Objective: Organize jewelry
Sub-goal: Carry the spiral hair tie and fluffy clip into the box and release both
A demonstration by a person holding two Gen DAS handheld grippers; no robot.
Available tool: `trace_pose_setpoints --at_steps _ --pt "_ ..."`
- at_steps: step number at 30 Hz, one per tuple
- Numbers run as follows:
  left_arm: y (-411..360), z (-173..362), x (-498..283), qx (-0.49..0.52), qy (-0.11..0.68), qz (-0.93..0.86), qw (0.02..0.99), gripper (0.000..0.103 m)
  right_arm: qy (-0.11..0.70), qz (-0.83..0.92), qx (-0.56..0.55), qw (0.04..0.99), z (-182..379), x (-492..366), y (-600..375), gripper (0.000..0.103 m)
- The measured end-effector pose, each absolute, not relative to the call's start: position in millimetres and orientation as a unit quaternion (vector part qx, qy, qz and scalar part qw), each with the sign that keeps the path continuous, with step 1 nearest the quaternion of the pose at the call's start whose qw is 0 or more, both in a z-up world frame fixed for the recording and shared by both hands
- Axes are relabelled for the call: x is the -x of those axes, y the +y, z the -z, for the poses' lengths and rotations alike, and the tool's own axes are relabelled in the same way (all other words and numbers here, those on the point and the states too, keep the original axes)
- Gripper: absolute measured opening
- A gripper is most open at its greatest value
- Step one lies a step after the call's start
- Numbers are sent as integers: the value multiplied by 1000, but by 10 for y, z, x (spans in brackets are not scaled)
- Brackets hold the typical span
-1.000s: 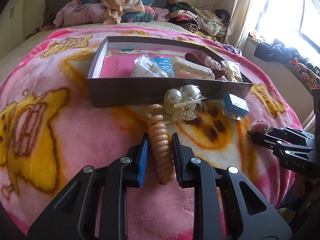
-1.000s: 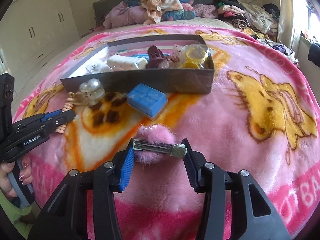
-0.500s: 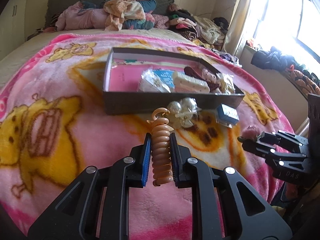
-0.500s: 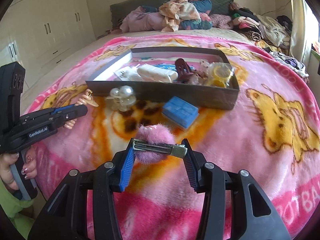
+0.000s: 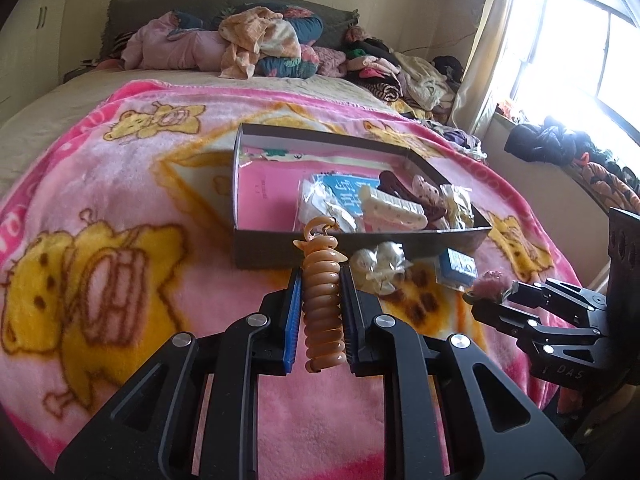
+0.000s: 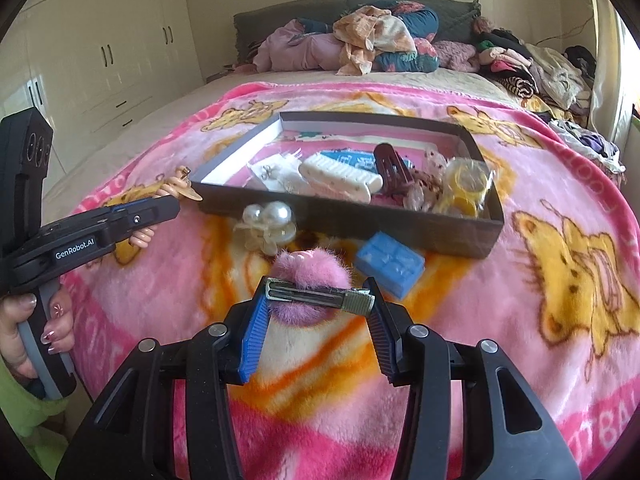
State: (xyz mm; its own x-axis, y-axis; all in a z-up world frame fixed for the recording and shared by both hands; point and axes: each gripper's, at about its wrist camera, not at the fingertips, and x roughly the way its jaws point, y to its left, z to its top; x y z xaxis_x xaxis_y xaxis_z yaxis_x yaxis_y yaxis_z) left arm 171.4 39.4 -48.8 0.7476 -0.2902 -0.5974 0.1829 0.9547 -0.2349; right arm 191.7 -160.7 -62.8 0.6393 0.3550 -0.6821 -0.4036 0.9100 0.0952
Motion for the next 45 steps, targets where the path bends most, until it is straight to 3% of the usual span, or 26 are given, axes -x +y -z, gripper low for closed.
trace_pose_setpoints --at_steps 31,45 --pt "391 346 -2379 95 318 113 936 12 337 -167 9 926 388 -2609 -1893 44" --pt "359 458 -2682 92 336 102 932 12 360 -127 2 924 524 -3009 -2086 44"
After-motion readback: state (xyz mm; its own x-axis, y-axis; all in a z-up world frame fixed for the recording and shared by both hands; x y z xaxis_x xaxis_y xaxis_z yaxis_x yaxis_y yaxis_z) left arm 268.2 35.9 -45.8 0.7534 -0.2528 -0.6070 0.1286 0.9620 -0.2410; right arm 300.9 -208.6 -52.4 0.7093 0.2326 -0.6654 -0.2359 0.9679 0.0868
